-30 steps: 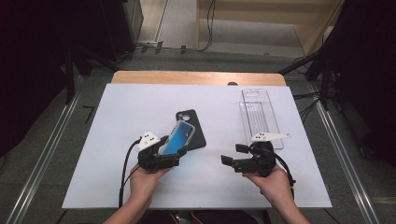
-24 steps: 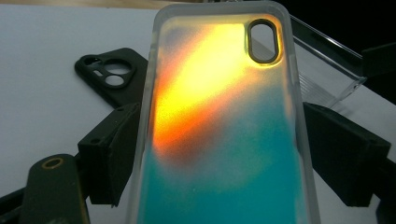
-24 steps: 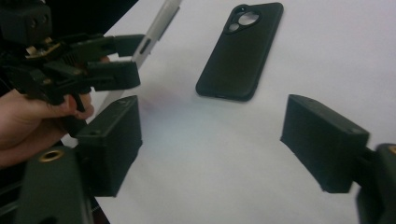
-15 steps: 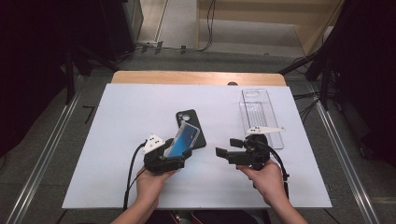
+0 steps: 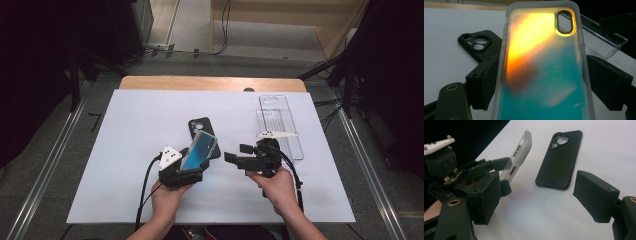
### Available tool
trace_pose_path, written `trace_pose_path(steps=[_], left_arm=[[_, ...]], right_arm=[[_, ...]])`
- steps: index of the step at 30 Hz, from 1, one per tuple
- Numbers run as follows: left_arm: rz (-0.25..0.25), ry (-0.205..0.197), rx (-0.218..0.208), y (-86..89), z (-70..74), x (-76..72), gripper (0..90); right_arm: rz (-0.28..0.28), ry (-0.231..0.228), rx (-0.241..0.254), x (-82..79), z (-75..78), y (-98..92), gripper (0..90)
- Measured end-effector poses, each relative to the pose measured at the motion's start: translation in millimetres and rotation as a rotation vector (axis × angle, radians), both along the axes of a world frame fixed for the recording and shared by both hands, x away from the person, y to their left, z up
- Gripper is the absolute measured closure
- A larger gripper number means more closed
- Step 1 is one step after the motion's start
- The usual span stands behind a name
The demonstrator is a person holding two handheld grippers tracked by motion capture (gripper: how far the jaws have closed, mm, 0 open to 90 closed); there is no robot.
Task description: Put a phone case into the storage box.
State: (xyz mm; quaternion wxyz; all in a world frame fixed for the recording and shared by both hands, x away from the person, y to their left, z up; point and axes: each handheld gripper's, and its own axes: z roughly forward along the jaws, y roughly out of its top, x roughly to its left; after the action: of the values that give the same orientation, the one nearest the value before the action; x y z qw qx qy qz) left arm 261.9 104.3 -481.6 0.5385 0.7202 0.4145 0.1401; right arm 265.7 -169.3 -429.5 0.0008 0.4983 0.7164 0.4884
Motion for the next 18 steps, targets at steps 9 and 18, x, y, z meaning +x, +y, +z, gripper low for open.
trace_pose_path(steps=[9,18], left_arm=[[0.017,-0.006,-0.017,-7.8,-3.2,-4.3,16.6],[0.023,-0.014,-0.017,-14.4,-5.2,-7.9,16.7]], right_arm=[[-0.007,0.028,0.036,7.1,-2.7,8.1,23.4],[0.010,0.072,0.048,14.5,-2.9,17.9,27.6]])
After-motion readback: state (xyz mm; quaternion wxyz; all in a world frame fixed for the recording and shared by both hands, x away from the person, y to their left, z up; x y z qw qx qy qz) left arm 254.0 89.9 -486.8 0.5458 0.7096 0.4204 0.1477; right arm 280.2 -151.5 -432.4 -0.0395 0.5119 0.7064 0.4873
